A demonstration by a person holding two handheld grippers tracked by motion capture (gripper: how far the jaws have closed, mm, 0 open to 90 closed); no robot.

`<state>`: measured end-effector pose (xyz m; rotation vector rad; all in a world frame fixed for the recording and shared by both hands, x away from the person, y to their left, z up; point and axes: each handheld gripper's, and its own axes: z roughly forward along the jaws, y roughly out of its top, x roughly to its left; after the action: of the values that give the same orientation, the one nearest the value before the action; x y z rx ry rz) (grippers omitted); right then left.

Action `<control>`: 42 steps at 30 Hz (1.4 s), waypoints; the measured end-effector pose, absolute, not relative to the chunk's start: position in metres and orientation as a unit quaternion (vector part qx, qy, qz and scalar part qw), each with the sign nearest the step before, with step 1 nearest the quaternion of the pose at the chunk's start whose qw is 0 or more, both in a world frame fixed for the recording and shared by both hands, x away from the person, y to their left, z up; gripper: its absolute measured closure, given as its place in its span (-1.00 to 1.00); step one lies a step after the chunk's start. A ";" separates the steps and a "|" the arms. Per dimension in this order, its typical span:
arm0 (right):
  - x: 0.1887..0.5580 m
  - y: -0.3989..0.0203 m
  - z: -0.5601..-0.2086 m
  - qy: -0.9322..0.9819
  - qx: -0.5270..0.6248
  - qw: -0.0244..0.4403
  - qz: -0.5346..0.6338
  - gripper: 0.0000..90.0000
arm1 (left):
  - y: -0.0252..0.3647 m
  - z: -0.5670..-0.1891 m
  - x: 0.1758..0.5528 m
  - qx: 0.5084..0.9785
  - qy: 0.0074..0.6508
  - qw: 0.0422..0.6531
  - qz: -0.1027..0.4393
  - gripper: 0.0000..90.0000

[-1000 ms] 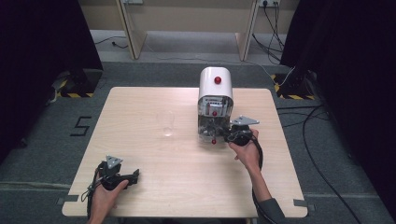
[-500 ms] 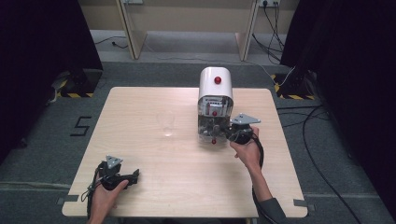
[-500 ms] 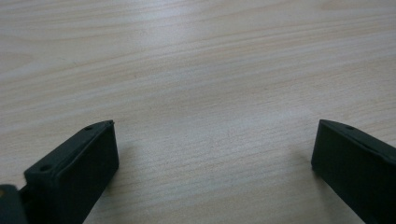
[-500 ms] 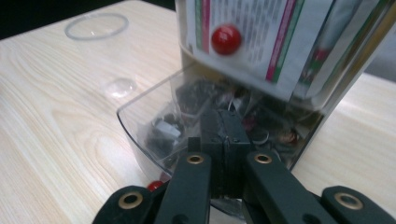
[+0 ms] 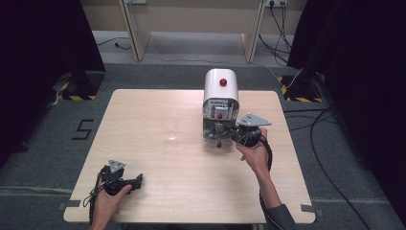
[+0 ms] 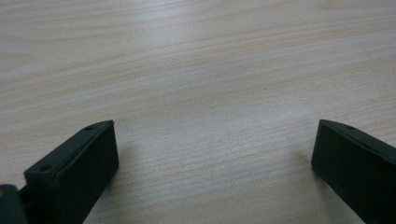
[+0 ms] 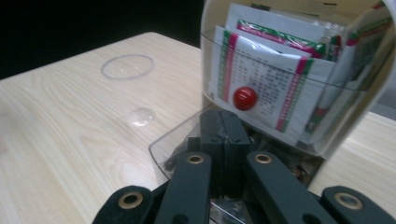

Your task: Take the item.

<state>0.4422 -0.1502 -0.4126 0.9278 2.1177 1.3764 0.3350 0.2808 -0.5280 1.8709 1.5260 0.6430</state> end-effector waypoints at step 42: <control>0.458 -0.053 -0.378 0.793 0.257 0.197 0.516 1.00 | 0.281 -0.528 0.335 0.710 0.580 0.317 0.244 -1.00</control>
<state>0.4583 -0.0534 -0.3784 0.7200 2.2218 1.4438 0.3351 0.2807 -0.5281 1.8678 1.5264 0.6424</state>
